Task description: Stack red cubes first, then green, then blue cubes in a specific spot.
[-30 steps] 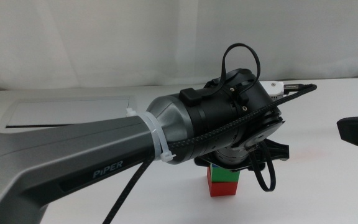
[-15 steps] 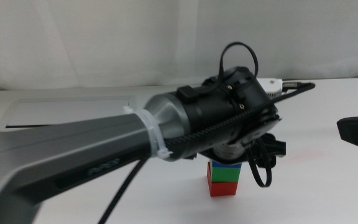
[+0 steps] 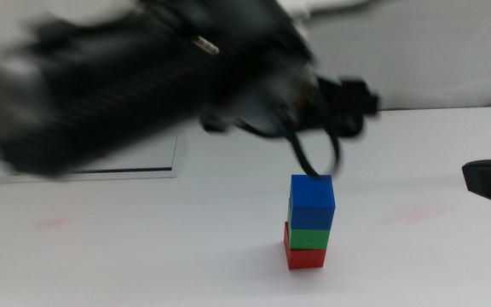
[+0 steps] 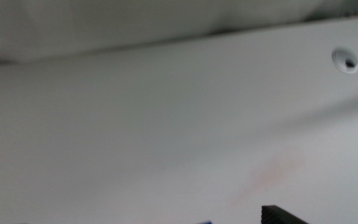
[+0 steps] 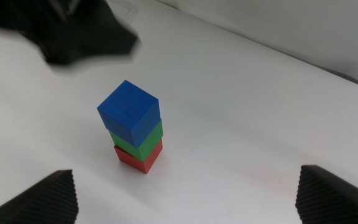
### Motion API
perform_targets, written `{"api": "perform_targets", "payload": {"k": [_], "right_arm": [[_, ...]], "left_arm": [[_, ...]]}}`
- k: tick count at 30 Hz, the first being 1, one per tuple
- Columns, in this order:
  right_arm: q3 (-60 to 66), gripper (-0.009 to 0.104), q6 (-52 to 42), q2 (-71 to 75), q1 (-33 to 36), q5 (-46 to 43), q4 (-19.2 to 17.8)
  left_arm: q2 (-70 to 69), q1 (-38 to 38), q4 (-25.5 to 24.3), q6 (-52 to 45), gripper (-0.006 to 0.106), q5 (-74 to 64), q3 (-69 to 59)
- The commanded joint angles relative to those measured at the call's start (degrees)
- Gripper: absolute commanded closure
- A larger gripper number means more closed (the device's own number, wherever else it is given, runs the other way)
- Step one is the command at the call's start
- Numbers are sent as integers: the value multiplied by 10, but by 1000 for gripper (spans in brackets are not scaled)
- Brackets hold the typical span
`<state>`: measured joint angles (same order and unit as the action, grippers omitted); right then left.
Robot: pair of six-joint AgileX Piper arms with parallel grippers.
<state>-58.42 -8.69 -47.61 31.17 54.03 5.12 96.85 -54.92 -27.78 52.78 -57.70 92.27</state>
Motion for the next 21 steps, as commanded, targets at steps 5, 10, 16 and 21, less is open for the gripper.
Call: {"api": "perform_targets", "payload": {"k": [5,10,16,21], "right_arm": [[3,1,-1,4,-3,-9,0],[3,1,13,4,-3,-24,-1],[3,1,76,-1,-3,-33,-61],[3,1,186,-1,-3,-27,-214]], "left_arm": [[-85,75,3,-75,9,-10,1],[-136,178,3,-136,9,-38,1],[-180,369,48,-237,9,-59,1],[-208,506,77,-304,17,-59,0]]}}
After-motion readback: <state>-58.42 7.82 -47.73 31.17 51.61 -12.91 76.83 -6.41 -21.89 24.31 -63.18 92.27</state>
